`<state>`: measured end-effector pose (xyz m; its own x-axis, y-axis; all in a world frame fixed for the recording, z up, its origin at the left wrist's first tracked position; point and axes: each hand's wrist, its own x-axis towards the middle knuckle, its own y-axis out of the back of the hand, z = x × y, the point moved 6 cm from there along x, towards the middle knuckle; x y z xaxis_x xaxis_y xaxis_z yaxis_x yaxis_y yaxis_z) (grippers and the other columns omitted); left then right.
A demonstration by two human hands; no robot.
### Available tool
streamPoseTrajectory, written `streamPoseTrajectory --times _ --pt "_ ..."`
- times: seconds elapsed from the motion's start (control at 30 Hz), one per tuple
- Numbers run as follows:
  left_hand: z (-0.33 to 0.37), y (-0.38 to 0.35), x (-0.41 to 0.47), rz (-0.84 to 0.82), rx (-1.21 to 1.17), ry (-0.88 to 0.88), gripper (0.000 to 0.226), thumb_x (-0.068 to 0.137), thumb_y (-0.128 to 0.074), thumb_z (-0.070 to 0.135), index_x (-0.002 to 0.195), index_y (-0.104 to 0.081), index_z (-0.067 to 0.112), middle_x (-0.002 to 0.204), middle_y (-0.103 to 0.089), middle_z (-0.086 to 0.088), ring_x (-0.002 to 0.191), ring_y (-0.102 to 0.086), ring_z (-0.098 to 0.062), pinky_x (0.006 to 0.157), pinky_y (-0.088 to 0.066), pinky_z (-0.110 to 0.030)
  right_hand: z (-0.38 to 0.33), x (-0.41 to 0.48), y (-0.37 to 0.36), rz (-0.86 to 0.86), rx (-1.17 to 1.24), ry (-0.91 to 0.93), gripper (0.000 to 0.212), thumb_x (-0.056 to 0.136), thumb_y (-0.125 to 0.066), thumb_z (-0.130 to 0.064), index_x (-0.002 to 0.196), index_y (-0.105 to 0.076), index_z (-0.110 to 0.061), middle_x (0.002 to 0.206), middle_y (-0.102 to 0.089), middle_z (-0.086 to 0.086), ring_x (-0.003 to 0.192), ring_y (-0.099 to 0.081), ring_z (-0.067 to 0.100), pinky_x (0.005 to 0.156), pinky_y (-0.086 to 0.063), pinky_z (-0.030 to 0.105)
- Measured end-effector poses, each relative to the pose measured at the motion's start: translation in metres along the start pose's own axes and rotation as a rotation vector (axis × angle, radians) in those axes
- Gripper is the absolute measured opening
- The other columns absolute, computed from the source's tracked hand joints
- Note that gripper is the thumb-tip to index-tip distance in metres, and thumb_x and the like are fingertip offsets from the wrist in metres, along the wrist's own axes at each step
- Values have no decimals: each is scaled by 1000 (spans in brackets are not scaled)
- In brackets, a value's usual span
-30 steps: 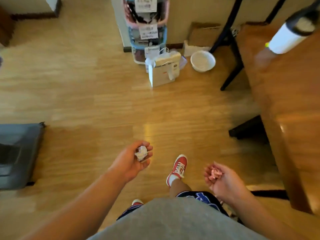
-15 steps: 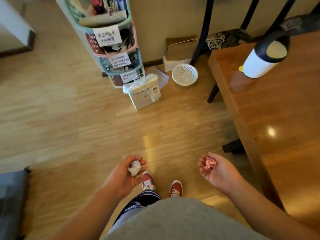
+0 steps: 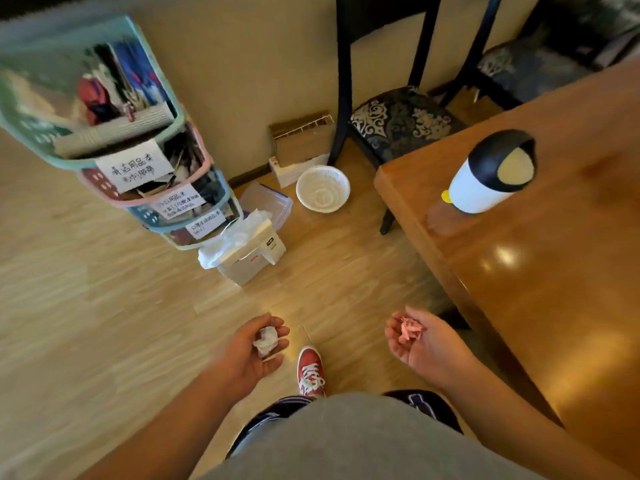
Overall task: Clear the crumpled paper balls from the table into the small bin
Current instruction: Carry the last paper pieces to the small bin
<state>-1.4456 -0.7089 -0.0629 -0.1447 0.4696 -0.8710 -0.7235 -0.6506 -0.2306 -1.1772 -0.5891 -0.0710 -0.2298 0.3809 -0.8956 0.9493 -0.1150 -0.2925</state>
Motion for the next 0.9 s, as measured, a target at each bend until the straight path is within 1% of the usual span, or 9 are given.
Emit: streamPoseTrajectory --times 0.17,0.3,0.43,0.57,0.63,0.73,0.8,0.87,0.9 --pt "55 -80 34 -137 191 32 19 87 -58 28 77 -73 21 81 -74 -1 64 -69 -12 54 -49 -24 -32 -11 32 62 177 107 22 92 -55 -26 90 -64 -6 74 -70 9 68 -68 20 58 -55 30" --pt "77 -160 59 -212 307 57 17 88 -56 27 83 -69 16 76 -73 0 61 -68 -11 47 -48 -23 -56 -22 64 139 312 168 20 93 -53 -23 92 -62 -4 70 -69 9 65 -66 21 59 -54 32" --pt "96 -241 77 -287 346 49 20 89 -54 29 84 -66 14 71 -73 -1 57 -68 -11 42 -46 -20 -97 -23 92 157 407 238 22 93 -53 -24 93 -63 -5 72 -69 10 65 -66 20 64 -51 33" --pt "116 -302 85 -304 340 10 23 91 -52 29 83 -65 12 72 -72 -4 58 -68 -13 41 -45 -23 -170 -23 121 168 520 346 22 91 -55 -26 94 -63 -5 78 -68 11 66 -68 20 55 -56 31" --pt "125 -322 86 -316 339 -1 22 91 -54 29 84 -66 12 74 -72 -5 59 -68 -14 43 -46 -24 -214 -24 133 191 520 430 22 91 -55 -27 96 -63 -7 82 -67 10 70 -68 20 55 -56 30" --pt "136 -341 86 -319 311 10 24 92 -53 30 85 -67 12 74 -73 -4 59 -68 -13 45 -48 -23 -281 -30 140 289 491 606 24 95 -51 -29 86 -62 -10 78 -65 7 67 -66 16 54 -54 26" --pt "141 -347 85 -316 286 17 25 93 -52 29 84 -67 11 74 -73 -5 59 -68 -14 45 -49 -24 -321 -44 138 417 412 779 25 95 -50 -31 83 -62 -13 74 -66 3 68 -65 14 53 -54 24" --pt "145 -349 85 -302 273 23 25 92 -53 29 84 -67 10 73 -73 -6 58 -68 -14 44 -50 -24 -346 -55 124 510 294 944 26 92 -50 -38 80 -65 -21 71 -69 -3 70 -66 13 57 -55 23" --pt "147 -349 87 -289 274 27 25 92 -53 29 84 -67 10 74 -73 -5 58 -68 -14 44 -50 -23 -353 -57 112 539 217 989 26 91 -49 -42 79 -66 -26 73 -70 -6 72 -67 11 61 -56 23"
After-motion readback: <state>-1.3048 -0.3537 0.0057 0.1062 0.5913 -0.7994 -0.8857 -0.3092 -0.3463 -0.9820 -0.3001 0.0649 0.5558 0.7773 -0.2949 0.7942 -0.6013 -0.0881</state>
